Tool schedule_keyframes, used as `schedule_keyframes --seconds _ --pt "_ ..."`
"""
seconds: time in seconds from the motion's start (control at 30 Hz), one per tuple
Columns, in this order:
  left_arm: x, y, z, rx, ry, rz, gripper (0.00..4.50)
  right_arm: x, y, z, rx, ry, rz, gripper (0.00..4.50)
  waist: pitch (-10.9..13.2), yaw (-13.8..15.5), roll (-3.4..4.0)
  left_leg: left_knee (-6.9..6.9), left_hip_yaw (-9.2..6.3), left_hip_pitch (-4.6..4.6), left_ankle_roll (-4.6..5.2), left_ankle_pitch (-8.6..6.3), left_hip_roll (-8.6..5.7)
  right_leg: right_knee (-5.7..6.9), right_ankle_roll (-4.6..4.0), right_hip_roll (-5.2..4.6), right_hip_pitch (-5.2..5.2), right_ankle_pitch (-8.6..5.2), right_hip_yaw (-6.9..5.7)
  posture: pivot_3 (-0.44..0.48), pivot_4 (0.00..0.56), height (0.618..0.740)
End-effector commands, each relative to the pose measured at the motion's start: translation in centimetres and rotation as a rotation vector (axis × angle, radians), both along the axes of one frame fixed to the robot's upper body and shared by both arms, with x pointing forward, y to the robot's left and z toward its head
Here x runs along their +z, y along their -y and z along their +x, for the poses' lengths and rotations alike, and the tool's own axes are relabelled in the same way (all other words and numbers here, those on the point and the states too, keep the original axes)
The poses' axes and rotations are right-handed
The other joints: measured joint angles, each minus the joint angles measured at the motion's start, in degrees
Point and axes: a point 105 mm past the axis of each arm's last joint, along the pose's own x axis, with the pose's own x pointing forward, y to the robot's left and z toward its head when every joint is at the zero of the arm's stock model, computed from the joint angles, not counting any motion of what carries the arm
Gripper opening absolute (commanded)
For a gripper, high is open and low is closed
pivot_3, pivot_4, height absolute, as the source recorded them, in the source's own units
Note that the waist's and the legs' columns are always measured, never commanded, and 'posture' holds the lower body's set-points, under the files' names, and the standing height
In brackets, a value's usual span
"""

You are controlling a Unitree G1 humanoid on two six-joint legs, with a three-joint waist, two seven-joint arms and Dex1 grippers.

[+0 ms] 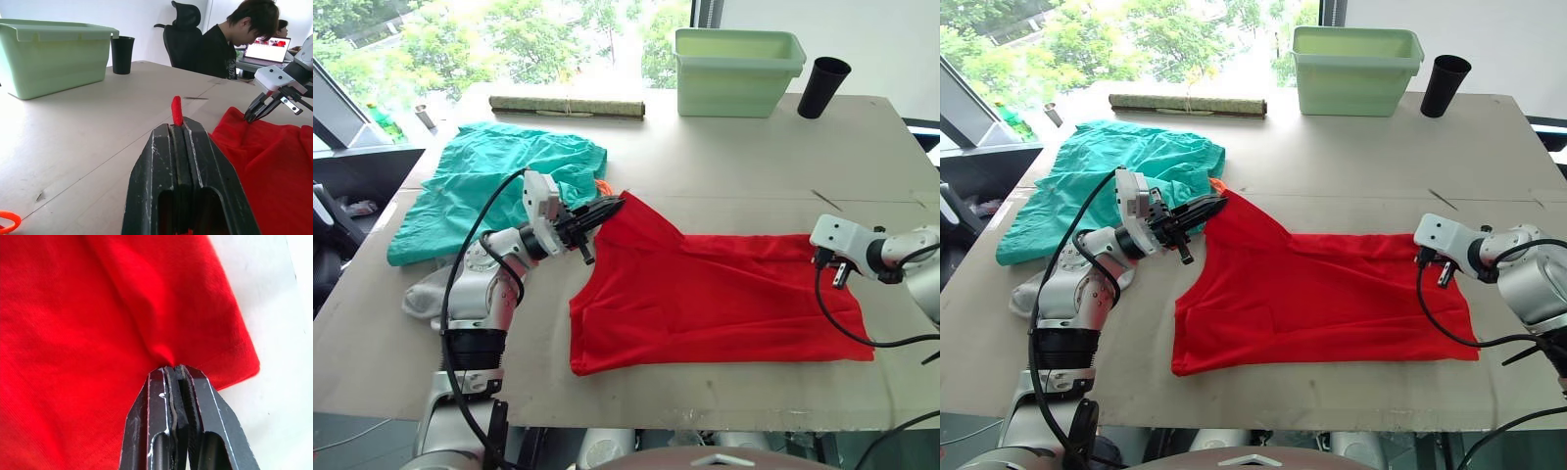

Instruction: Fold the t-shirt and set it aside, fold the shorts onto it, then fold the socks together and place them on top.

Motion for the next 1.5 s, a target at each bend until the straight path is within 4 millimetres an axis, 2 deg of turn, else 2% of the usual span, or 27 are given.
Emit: schedule_keyframes --seconds 0.03,0.27,0.47,0.8,1.0,1.17,1.3,1.43,1.5 --pt "1.9 -0.2 0.2 0.018 0.059 -0.043 0.0 3.0 0.6 0.3 -0.04 0.091 0.014 0.01 0.0 -0.05 0.0 0.0 0.0 0.0 0.0 0.0 0.0 0.0 0.0 0.0 0.0 0.0 0.0 0.0 0.15 0.74" --pt "3.5 -0.7 3.2 0.124 0.073 -0.084 0.0 5.8 0.1 1.7 -0.084 0.177 0.092 0.01 0.0 -0.06 0.0 0.01 -0.01 0.01 0.0 0.0 0.0 0.03 0.0 0.01 0.0 0.0 0.0 0.0 0.15 0.74" --pt "4.0 -0.7 5.5 0.206 0.072 -0.082 0.0 6.4 0.9 2.8 -0.106 0.224 0.069 0.01 0.0 -0.03 0.0 0.0 0.01 -0.04 0.0 0.0 -0.03 -0.04 0.0 0.01 0.0 0.0 -0.04 0.0 0.15 0.74" --pt "4.1 0.1 5.7 0.212 0.113 -0.086 0.0 9.2 2.2 5.4 -0.122 0.379 0.041 0.01 0.02 -0.2 0.01 0.0 0.04 -0.03 -0.02 0.01 -0.02 -0.02 0.01 0.01 -0.02 0.0 -0.06 0.0 0.15 0.74" --pt "4.6 0.6 6.0 0.219 0.137 -0.099 0.0 11.0 2.1 6.8 -0.097 0.456 0.036 0.01 0.02 -0.1 0.02 0.01 0.05 -0.04 -0.03 0.02 -0.03 -0.02 0.01 -0.01 -0.02 0.0 -0.07 0.0 0.15 0.74" --pt "4.8 0.9 5.8 0.211 0.165 -0.106 0.0 10.1 2.1 6.0 -0.071 0.41 0.036 0.01 0.02 -0.06 0.02 0.0 0.06 -0.05 -0.03 0.02 -0.02 -0.03 0.01 -0.01 -0.02 0.0 -0.08 0.0 0.15 0.74" --pt "4.1 1.3 3.9 0.101 0.243 -0.041 0.0 8.7 2.0 4.5 -0.057 0.363 0.05 0.01 0.03 -0.09 0.04 0.0 0.04 -0.08 -0.03 0.02 -0.02 -0.04 0.01 -0.02 -0.02 0.0 -0.12 0.0 0.15 0.74" --pt "1.7 1.0 1.2 -0.055 0.255 0.056 0.0 6.5 2.2 3.1 -0.07 0.315 0.03 0.01 0.05 -0.28 0.09 -0.01 0.1 -0.03 -0.03 0.02 0.0 -0.01 0.01 -0.01 -0.03 0.0 -0.08 0.0 0.15 0.74" --pt "0.8 0.7 0.8 -0.077 0.255 0.097 0.0 6.0 1.9 2.7 -0.077 0.306 0.038 0.01 0.06 -0.3 0.1 -0.02 0.11 -0.01 -0.05 0.03 0.02 0.0 0.01 0.02 -0.03 0.0 -0.07 0.0 0.15 0.74"
